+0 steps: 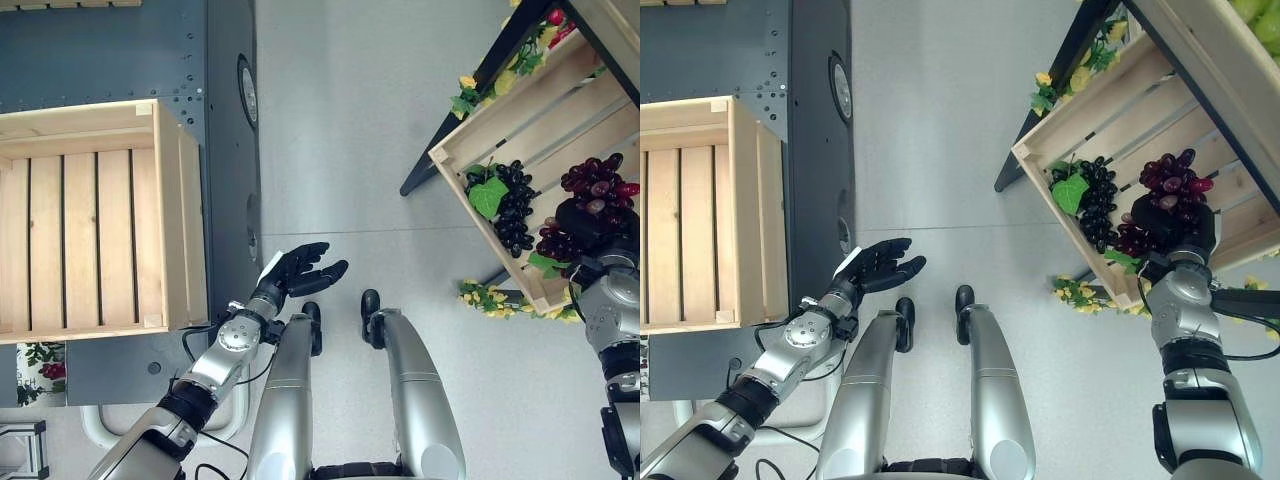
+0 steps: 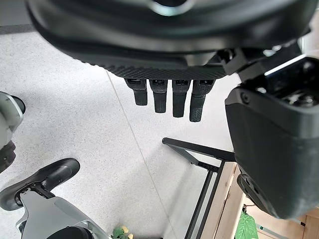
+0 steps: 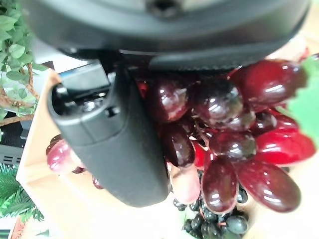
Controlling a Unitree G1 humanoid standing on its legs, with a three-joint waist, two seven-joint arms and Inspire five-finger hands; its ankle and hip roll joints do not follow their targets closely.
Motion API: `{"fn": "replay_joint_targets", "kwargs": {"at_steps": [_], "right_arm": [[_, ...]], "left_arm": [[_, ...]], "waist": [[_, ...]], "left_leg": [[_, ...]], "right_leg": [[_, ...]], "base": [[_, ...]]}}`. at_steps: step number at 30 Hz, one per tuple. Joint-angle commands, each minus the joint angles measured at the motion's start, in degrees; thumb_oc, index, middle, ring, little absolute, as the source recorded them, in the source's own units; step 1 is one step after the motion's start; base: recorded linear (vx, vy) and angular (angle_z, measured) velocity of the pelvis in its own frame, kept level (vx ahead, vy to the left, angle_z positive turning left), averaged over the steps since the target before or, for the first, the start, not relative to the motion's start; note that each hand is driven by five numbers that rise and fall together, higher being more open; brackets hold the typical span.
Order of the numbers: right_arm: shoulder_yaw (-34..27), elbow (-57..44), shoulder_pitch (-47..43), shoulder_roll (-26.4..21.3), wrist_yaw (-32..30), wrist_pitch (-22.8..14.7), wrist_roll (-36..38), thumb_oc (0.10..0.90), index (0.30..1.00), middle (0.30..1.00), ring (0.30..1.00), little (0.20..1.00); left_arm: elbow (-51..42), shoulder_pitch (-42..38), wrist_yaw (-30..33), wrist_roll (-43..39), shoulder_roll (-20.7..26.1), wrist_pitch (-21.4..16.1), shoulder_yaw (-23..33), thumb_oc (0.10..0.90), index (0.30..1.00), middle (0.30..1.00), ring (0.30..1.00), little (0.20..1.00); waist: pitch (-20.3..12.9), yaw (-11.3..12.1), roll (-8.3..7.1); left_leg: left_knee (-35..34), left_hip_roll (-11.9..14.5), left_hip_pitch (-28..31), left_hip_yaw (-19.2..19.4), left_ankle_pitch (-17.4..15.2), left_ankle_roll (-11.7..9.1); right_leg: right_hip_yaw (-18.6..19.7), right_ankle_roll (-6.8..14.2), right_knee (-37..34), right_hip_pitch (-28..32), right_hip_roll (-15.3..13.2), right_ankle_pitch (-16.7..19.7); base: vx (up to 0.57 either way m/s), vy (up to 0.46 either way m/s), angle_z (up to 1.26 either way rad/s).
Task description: Pick up the fruits from the basket on one side to the basket on the other side
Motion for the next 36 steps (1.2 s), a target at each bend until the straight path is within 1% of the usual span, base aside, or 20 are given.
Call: {"fn": "replay_joint_targets", "kwargs": {"at_steps": [1,2,3,12,15,24,29,33,36], "right_arm": [[-5.9,-1.7,-1.2,-10.0,0.7,-6.8,0.4,0.400,0.300,0.300,0.300,0.300],[-6.0,-2.0,-1.2,-10.1,0.5,-7.4,0.2,0.516,0.474,0.474,0.474,0.474],[-6.1,-2.0,-1.1,-10.1,0.4,-7.6,0.0,0.800,0.900,0.900,0.900,0.900],[-5.7,-2.2,-1.6,-10.4,-2.4,-4.6,-1.2,0.800,0.900,0.900,0.900,0.900],[-5.3,-1.1,-2.2,-10.4,-2.8,-3.8,-1.5,0.800,0.900,0.900,0.900,0.900],[-5.4,0.1,-2.2,-11.2,-3.6,-3.3,-2.2,0.800,0.900,0.900,0.900,0.900],[-5.2,-0.3,-2.4,-11.6,-2.3,-2.4,-3.0,0.800,0.900,0.900,0.900,0.900],[-4.0,-0.3,-2.4,-11.0,-0.5,-3.4,-3.2,0.800,0.900,0.900,0.900,0.900],[-3.5,-1.3,-1.6,-9.3,1.2,-5.6,-3.7,0.800,0.900,0.900,0.900,0.900]], "left_arm": [[-7.0,1.6,-0.8,0.4,1.1,-3.6,-0.3,0.800,0.900,0.900,0.900,0.900],[-7.0,1.7,-0.7,0.4,1.2,-3.4,-0.4,0.800,0.900,0.900,0.900,0.900],[-6.9,1.7,-0.7,0.4,1.3,-3.4,-0.3,0.800,0.900,0.900,0.900,0.900],[-6.5,2.0,-0.2,-0.1,2.0,-4.4,-0.1,0.800,0.900,0.900,0.900,0.900],[-6.5,1.8,-0.5,-0.3,1.9,-4.0,0.0,0.800,0.900,0.900,0.900,0.900],[-6.9,1.7,0.1,-0.1,1.4,-3.6,-0.6,0.800,0.900,0.900,0.900,0.900],[-6.9,1.8,0.0,0.0,1.3,-3.8,-0.8,0.800,0.900,0.900,0.900,0.900],[-6.0,1.9,0.3,0.4,0.7,-4.2,-0.9,0.800,0.900,0.900,0.900,0.900],[-3.9,1.8,0.8,1.2,-0.3,-3.9,-1.1,0.800,0.900,0.900,0.900,0.900]], "waist": [[-1.3,0.0,-0.90],[-1.4,0.0,-0.99],[-1.5,0.1,-1.03],[-1.4,0.0,-1.01],[-1.4,0.1,-1.03],[-1.2,0.0,-1.09],[-1.0,-0.1,-0.86],[-1.2,-0.1,-0.75],[-1.7,-0.2,-0.59]], "left_leg": [[0.6,-0.7,5.0,3.6,-5.5,1.2],[0.7,-0.7,5.0,3.6,-5.6,1.3],[0.8,-0.7,5.1,3.6,-5.6,1.3],[0.5,-0.4,5.8,3.8,-6.0,1.5],[0.5,-0.3,6.2,3.9,-6.2,1.6],[0.2,-0.3,6.8,3.9,-6.5,1.8],[-0.1,-0.4,7.2,4.1,-6.6,1.8],[-0.7,-0.4,8.1,4.3,-6.6,1.9],[-1.4,-0.3,9.4,4.5,-6.7,1.8]], "right_leg": [[-2.6,-0.6,1.2,8.0,1.1,-1.6],[-2.6,-0.5,1.3,8.1,1.1,-1.6],[-2.5,-0.5,1.3,8.2,1.1,-1.6],[-2.2,-0.5,1.0,8.7,1.2,-2.0],[-2.2,-0.6,1.2,9.0,1.2,-2.2],[-1.9,-0.7,0.9,9.4,1.3,-2.3],[-1.8,-0.8,0.6,9.7,1.2,-2.3],[-1.5,-1.0,0.2,10.4,1.3,-2.6],[-1.5,-1.0,-0.3,11.7,1.1,-3.0]], "base": [[0.03,-0.011,0.01],[0.04,-0.007,0.02],[0.03,-0.002,0.05],[0.00,0.003,0.01],[0.00,0.000,0.00],[0.00,0.000,0.00],[0.00,0.008,0.00],[0.00,0.029,0.00],[0.01,0.027,0.00]]}}
